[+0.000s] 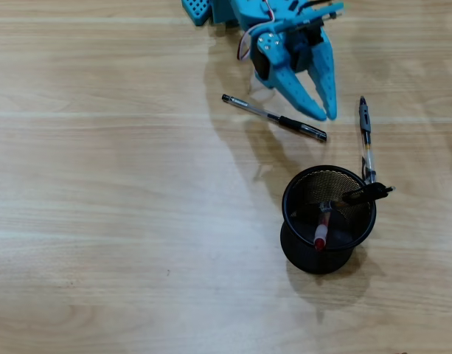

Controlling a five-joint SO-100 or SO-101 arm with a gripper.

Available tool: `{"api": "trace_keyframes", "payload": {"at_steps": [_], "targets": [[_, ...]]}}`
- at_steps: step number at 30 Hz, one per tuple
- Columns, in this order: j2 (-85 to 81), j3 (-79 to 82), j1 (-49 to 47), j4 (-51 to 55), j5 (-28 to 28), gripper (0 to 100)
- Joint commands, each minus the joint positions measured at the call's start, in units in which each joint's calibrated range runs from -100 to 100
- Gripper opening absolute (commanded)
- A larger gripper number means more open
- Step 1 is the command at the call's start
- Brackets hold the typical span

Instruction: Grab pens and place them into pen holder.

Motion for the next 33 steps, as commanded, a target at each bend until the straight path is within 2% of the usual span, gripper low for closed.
{"api": "trace_keyframes", "payload": {"at_steps": [1, 6, 15, 23, 33], "targets": [[-12.40, 7.79, 0.40, -0.37, 1.50, 2], [-22.14, 16.08, 1.49, 3.51, 1.95, 2], [-32.22, 14.00, 1.67, 43.72, 3.48, 2], [-32.14, 7.61, 1.49, 69.11, 9.62, 2], [-29.53, 7.70, -0.33, 72.73, 16.38, 2]]}}
